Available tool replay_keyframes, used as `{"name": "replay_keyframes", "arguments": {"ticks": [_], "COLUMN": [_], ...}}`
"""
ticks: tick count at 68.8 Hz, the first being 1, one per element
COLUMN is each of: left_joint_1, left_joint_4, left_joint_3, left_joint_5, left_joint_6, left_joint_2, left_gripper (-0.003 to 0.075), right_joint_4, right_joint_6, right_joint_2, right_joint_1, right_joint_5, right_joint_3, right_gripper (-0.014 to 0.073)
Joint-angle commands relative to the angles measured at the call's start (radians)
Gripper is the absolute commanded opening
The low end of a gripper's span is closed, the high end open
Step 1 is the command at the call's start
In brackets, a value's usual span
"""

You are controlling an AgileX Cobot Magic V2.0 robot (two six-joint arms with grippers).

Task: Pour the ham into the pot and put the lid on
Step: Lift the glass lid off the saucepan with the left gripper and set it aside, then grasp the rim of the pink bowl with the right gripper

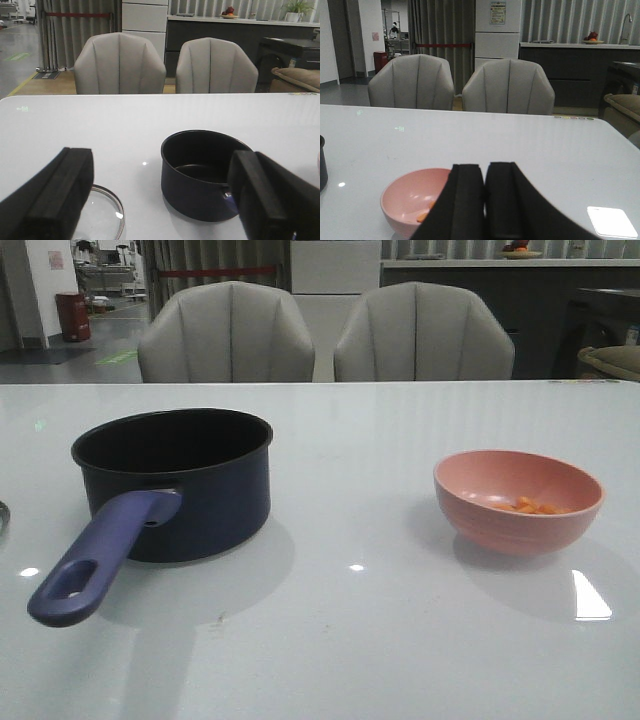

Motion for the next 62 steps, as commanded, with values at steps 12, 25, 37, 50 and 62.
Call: {"name": "replay_keyframes", "arguments": {"ticks": [12,25,37,50,62], "left_joint_1": [-0.026,-0.026,-0.026,-0.026,-0.026], "left_joint_4": [-0.004,-0.004,-0.004,-0.004,-0.004], "left_joint_3": [-0.025,-0.025,-0.025,-0.025,-0.025], "left_joint_5": [-0.090,-0.090,-0.090,-0.090,-0.080], "left_joint_6": [0.000,0.000,0.000,0.000,0.000], "left_joint_2": [-0.012,-0.012,-0.012,-0.012,-0.012], "left_gripper": [0.0585,0.0585,0.0585,0.0585,0.0585], "right_joint_4": [-0.015,-0.009,0.039,0.087,0.116], "right_joint_6": [-0.008,-0.007,0.001,0.001,0.001], "right_joint_2": [0.281,0.421,0.559,0.813,1.088], "right_joint_1": [-0.001,-0.001,-0.001,-0.001,-0.001], "right_joint_5": [0.190,0.194,0.197,0.249,0.342], "right_joint_3": [-0.323,-0.360,-0.406,-0.527,-0.705], "right_gripper": [0.0157,0.0157,0.0290,0.0498,0.0500]}}
